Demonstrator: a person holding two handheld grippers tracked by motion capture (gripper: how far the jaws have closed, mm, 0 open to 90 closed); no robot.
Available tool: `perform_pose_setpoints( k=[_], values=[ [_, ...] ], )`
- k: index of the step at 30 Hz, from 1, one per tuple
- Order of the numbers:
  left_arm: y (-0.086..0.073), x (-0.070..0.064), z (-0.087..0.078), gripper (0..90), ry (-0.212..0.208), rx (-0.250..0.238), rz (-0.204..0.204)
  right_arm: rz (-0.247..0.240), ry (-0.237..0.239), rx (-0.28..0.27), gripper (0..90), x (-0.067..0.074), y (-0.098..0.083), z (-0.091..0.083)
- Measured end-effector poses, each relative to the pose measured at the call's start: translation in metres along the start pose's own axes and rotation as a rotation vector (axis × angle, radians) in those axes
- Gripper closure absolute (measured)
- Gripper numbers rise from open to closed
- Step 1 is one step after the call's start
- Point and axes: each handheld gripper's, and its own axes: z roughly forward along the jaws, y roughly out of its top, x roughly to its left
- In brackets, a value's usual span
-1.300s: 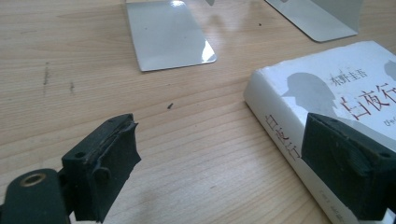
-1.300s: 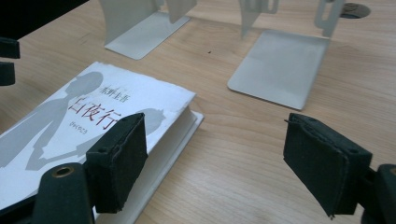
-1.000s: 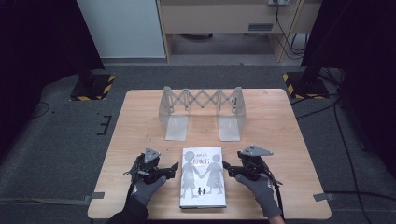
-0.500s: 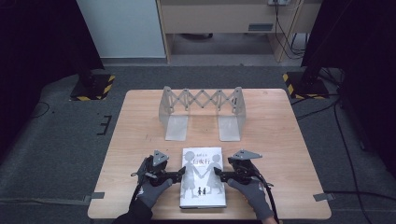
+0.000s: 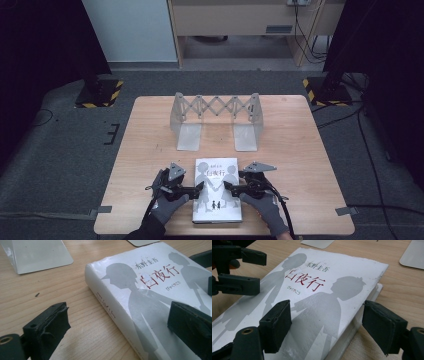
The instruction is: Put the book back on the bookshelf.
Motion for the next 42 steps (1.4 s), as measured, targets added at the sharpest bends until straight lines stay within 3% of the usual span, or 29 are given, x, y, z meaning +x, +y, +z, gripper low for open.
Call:
perform_pose_setpoints(
  k=[7, 12, 15, 16, 19, 24, 28, 30, 32, 37, 42],
  values=[
    [0.0, -0.003, 0.001, 1.0, -0.013, -0.008, 0.017, -0.021, -0.009, -0.011, 23.3, 0.001, 0.002, -0.001],
    [-0.002, -0.002, -0.001, 1.6, -0.015, -0.013, 0.013, -0.035, -0.01, -0.089, 25.1, 0.004, 0.008, -0.007],
    [-0.003, -0.001, -0.001, 1.8, -0.019, -0.014, 0.016, -0.024, 0.043, -0.137, 27.2, 0.008, 0.014, -0.009],
    [-0.003, -0.001, -0.001, 1.9, -0.018, -0.016, 0.018, -0.033, 0.048, -0.124, 27.0, 0.01, 0.015, -0.008],
    [-0.003, -0.001, -0.001, 1.7, -0.02, -0.015, 0.012, -0.075, 0.002, -0.088, 25.9, 0.014, 0.014, -0.004],
    [-0.003, 0.003, -0.004, 4.0, -0.013, -0.015, 0.005, -0.06, -0.038, -0.074, 24.4, 0.005, 0.006, -0.004],
    [-0.003, 0.01, -0.007, 8.6, 0.012, -0.019, 0.002, -0.04, -0.045, -0.043, 23.2, 0.0, 0.001, -0.002],
    [-0.002, 0.013, -0.009, 10.0, 0.027, -0.02, -0.005, -0.021, -0.023, -0.039, 23.1, 0.0, 0.0, 0.001],
    [-0.003, 0.019, -0.012, 11.4, 0.052, -0.022, -0.011, -0.031, -0.029, -0.039, 22.3, 0.003, 0.001, 0.002],
    [-0.004, 0.022, -0.013, 13.5, 0.054, -0.023, -0.023, -0.03, -0.02, -0.054, 22.7, 0.003, 0.003, 0.0],
    [-0.005, 0.02, -0.012, 15.1, 0.05, -0.015, -0.007, -0.03, -0.028, -0.047, 22.4, 0.001, 0.001, 0.003]
  ],
)
